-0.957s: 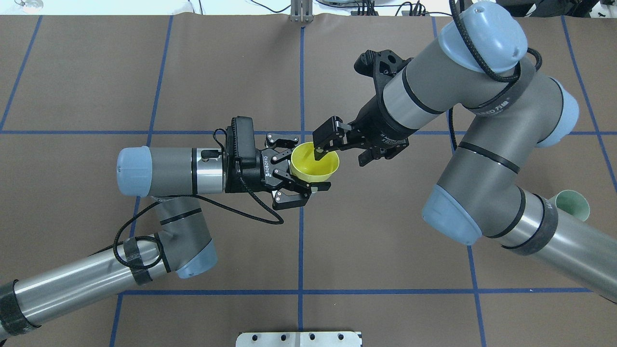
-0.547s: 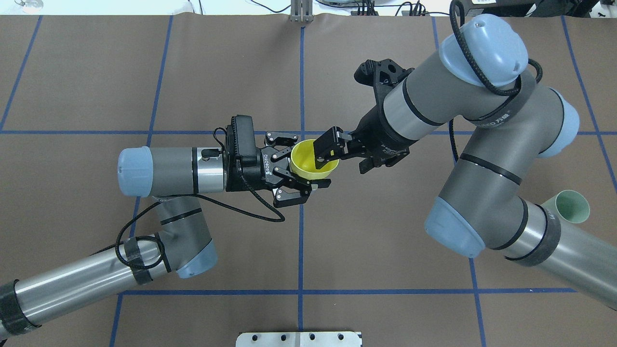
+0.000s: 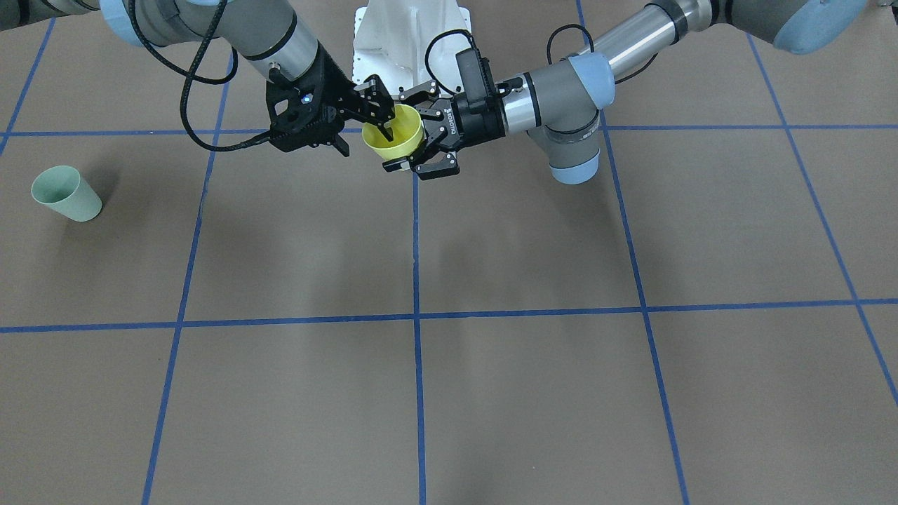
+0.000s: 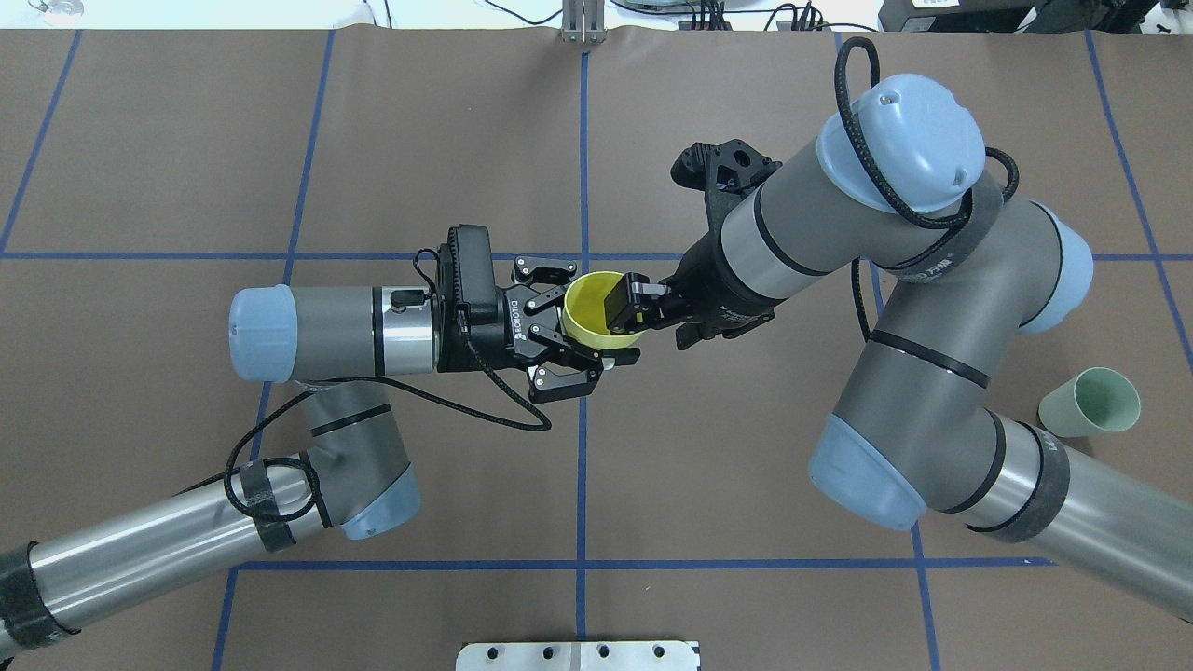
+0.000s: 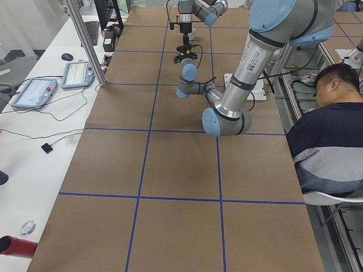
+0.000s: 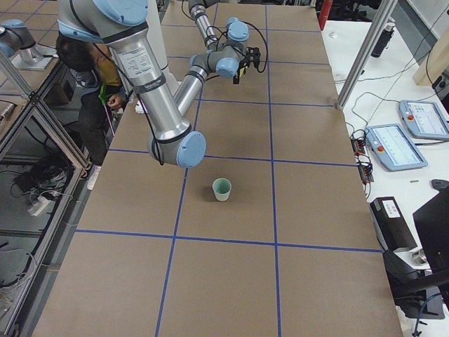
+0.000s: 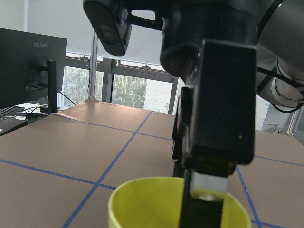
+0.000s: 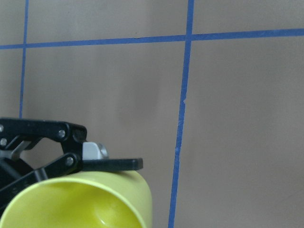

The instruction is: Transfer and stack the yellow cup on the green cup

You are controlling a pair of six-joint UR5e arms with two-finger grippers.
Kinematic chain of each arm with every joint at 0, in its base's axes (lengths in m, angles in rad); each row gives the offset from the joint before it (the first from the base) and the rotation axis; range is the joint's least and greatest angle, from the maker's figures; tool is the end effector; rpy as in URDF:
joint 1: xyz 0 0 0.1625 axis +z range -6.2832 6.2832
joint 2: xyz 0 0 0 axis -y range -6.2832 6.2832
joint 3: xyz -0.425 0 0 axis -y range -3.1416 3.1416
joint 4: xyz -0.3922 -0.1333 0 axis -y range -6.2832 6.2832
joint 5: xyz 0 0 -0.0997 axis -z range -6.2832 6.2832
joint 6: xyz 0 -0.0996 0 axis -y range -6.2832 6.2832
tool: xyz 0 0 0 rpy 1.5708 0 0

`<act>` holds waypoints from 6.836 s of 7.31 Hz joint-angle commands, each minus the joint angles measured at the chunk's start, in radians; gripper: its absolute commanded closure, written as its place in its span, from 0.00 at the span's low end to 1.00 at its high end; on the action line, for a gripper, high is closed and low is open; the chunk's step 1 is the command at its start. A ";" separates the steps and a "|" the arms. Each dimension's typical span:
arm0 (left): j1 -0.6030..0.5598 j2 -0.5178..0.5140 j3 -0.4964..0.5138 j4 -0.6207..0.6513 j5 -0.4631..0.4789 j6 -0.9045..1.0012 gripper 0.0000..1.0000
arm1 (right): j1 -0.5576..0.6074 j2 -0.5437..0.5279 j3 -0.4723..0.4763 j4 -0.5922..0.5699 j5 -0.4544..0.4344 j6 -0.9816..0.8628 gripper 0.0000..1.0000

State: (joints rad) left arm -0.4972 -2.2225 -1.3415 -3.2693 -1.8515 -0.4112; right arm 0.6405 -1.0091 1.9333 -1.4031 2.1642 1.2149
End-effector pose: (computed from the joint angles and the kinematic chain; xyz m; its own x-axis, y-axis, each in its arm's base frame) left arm 0.5165 -0.4005 0.2046 0.0462 0.9770 -0.2080 0.5214 0.1540 0.8393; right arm -0.4202 -0.4100 0.1587 0.3803 -0.0768 0.9217 0.0373 0.9970 0.0677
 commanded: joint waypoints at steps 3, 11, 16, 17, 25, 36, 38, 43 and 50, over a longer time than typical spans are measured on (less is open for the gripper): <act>0.017 0.003 0.013 -0.027 0.000 -0.001 0.34 | 0.016 0.010 0.021 -0.002 0.009 0.002 1.00; 0.037 0.006 0.042 -0.072 0.078 -0.012 0.00 | 0.183 -0.045 0.024 -0.045 0.016 0.000 1.00; -0.032 0.009 0.033 0.089 0.115 -0.041 0.00 | 0.445 -0.192 -0.013 -0.047 0.014 -0.300 1.00; -0.061 0.007 0.025 0.158 0.114 -0.040 0.00 | 0.484 -0.233 -0.028 -0.048 0.016 -0.398 1.00; -0.619 0.171 -0.011 0.812 -0.385 0.004 0.00 | 0.725 -0.567 0.006 0.001 0.109 -0.813 1.00; -1.003 0.667 -0.079 1.376 -0.380 0.354 0.00 | 0.723 -0.726 0.029 0.273 0.146 -0.729 1.00; -1.012 0.703 -0.234 1.590 -0.385 0.356 0.00 | 0.722 -0.724 0.029 0.271 0.146 -0.729 1.00; -1.012 0.847 -0.464 1.588 -0.468 0.351 0.00 | 0.647 -0.778 0.027 0.382 0.183 -0.603 1.00; -1.012 0.845 -0.466 1.583 -0.468 0.350 0.00 | 0.575 -1.025 0.026 0.702 0.063 -0.577 1.00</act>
State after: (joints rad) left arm -1.5098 -1.3788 -1.8070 -1.6857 -2.3194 -0.0624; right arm 1.2378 -2.0299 1.9589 -0.7068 2.2528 0.6340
